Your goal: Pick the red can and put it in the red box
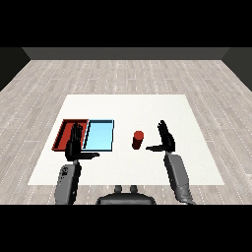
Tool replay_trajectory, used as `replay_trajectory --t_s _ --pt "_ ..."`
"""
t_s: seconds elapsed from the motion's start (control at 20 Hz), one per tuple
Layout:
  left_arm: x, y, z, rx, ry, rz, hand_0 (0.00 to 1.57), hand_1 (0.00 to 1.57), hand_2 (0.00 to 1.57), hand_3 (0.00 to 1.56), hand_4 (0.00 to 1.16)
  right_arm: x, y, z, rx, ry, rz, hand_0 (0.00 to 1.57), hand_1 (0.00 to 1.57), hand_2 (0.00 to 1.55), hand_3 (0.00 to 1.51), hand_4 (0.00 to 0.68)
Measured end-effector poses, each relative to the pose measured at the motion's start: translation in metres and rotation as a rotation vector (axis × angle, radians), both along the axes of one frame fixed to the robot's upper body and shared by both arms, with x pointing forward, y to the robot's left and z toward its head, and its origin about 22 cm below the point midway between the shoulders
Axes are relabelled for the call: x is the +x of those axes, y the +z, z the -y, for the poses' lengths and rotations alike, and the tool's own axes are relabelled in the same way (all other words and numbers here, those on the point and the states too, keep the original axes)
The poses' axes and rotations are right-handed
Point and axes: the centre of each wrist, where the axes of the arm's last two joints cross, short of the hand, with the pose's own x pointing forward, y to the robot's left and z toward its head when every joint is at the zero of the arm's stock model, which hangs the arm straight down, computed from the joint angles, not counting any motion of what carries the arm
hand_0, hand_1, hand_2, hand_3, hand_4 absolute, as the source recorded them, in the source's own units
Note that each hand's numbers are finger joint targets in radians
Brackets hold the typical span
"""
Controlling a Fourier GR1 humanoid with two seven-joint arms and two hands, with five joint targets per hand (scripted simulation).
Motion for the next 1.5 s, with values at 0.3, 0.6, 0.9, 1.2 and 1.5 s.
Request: replay_trajectory --t_s 0.3,0.6,0.9,1.2,1.5 --pt "-0.002 0.000 0.006 -0.008 -0.006 -0.003 0.00 0.00 0.00 0.00 0.00 0.009 -0.011 -0.015 0.027 0.035 -0.030 0.00 0.00 0.00 0.00 0.000" --pt "-0.006 -0.001 0.007 -0.018 -0.005 -0.006 0.00 0.00 0.00 0.00 0.00 0.011 -0.035 -0.037 0.064 0.054 -0.059 0.00 0.00 0.00 0.00 0.000" --pt "0.002 -0.005 0.009 -0.021 0.001 -0.006 0.00 0.00 0.00 0.00 0.00 0.012 -0.044 -0.040 0.084 0.063 -0.087 0.00 0.00 0.00 0.00 0.000" --pt "-0.010 -0.002 0.002 -0.012 0.006 -0.004 0.00 0.00 0.00 0.00 0.00 0.020 -0.049 -0.049 0.092 0.070 -0.107 0.00 0.00 0.00 0.00 0.000" --pt "-0.009 -0.002 0.011 -0.001 0.006 -0.001 0.00 0.00 0.00 0.00 0.00 0.029 -0.048 -0.067 0.108 0.086 -0.125 0.00 0.00 0.00 0.00 0.000"
